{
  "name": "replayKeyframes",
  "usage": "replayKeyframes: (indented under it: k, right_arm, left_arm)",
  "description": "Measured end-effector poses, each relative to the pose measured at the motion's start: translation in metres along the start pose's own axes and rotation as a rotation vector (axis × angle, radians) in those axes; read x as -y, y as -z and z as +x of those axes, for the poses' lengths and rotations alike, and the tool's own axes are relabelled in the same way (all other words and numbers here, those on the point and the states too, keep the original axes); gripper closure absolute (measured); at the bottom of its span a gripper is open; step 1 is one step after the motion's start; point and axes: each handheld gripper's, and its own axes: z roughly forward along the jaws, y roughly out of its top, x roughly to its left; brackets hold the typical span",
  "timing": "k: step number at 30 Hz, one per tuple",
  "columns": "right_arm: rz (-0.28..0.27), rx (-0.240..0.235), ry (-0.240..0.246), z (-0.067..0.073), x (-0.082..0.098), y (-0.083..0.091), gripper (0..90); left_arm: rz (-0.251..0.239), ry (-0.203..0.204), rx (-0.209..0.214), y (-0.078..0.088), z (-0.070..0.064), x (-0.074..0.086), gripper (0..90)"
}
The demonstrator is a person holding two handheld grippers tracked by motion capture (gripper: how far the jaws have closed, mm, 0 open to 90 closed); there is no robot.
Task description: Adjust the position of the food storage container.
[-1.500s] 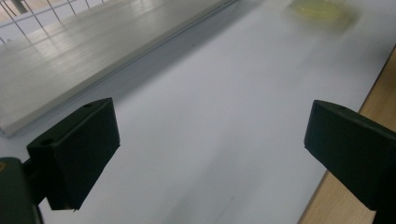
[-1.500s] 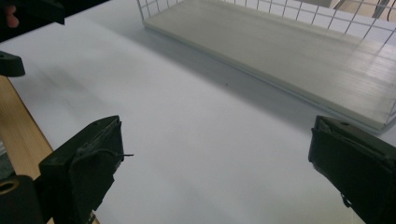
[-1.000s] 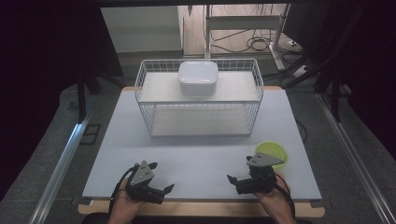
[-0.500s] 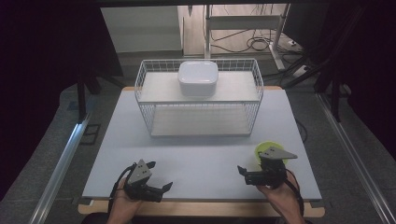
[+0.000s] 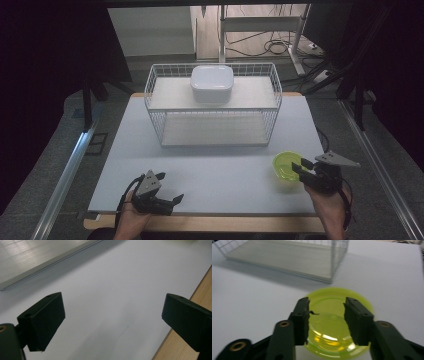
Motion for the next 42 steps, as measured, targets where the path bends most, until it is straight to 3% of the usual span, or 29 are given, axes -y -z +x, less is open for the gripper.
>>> replayKeyframes:
  k: [3, 4, 7, 15, 20, 29, 42]
  right_arm:
    - [-0.003, 0.015, -0.021, -0.010, 0.002, 0.002, 71.9]
    - [0.004, 0.047, -0.035, -0.018, 0.003, 0.003, 80.9]
    - [0.022, 0.061, -0.047, -0.028, 0.005, 0.000, 89.5]
    - [0.055, 0.088, -0.059, -0.047, 0.006, -0.016, 90.0]
    - [0.088, 0.061, -0.078, -0.054, 0.010, -0.029, 89.9]
    - [0.109, 0.049, -0.089, -0.050, 0.012, -0.036, 89.8]
    - [0.153, -0.007, -0.080, -0.019, 0.009, -0.046, 89.7]
  left_arm:
    - [0.001, -0.001, 0.000, 0.000, 0.000, 0.000, 4.5]
    - [0.005, -0.001, 0.001, -0.001, 0.000, 0.000, 4.6]
    - [0.008, -0.002, -0.001, -0.001, 0.000, 0.000, 4.7]
    - [0.014, -0.005, 0.003, -0.003, 0.000, 0.001, 4.7]
    - [0.024, -0.009, 0.010, -0.006, -0.001, 0.001, 4.8]
    - [0.032, -0.012, 0.010, -0.007, -0.001, 0.001, 4.8]
    - [0.037, -0.019, 0.009, -0.007, -0.002, 0.001, 4.8]
